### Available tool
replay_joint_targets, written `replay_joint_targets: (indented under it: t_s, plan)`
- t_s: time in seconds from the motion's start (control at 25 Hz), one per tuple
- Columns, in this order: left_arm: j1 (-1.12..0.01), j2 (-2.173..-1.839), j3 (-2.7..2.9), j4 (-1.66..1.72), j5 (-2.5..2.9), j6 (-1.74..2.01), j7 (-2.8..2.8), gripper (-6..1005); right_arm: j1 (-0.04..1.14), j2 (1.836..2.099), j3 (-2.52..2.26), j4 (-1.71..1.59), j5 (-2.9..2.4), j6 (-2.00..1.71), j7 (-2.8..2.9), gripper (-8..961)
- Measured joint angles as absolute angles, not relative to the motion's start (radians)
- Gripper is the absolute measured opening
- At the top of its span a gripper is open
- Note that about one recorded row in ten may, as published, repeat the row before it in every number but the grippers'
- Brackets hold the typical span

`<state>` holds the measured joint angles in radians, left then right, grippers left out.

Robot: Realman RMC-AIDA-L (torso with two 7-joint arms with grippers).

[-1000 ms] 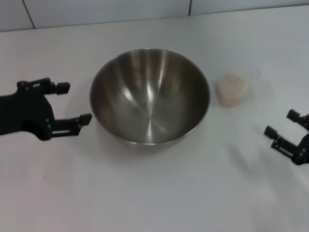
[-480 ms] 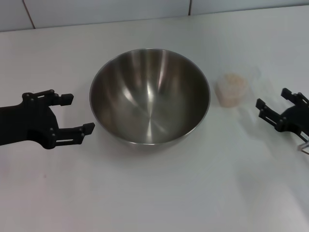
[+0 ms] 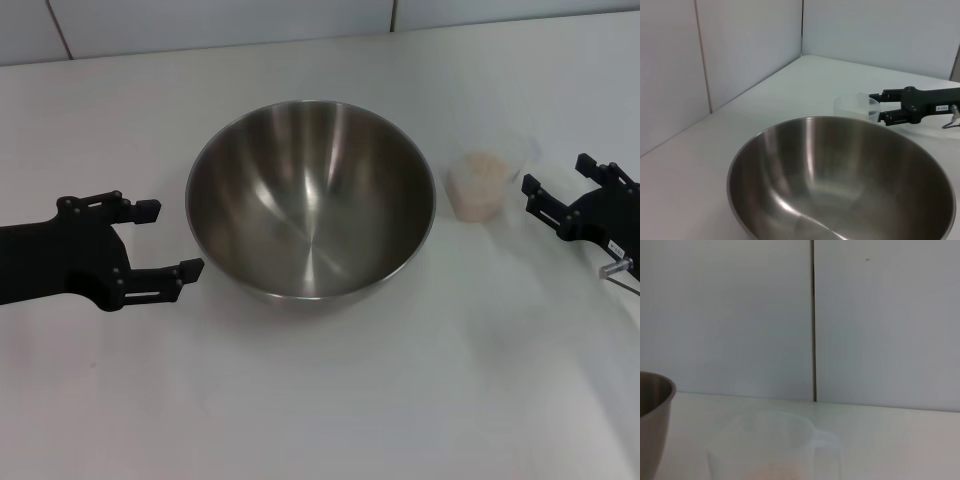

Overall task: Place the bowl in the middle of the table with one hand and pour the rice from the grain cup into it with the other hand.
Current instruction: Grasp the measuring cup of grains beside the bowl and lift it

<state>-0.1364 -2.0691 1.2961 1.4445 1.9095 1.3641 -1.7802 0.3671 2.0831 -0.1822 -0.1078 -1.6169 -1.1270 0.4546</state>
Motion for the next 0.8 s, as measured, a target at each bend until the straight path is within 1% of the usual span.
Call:
replay_joint_targets:
  t_s: [0.24,0.8]
  plan:
    - [-0.152,-2.069,1.297,1.425,1.91,1.364,-1.78,844,0.399,2.084,-0.181,-0.105,-1.616,-1.083,0.45,801]
    - [-0.157,-2.069,1.301,1.397,1.91,1.365,-1.775,844,0.423,2.085,-0.167,-0.105,-1.583,-1.098,0.441,801]
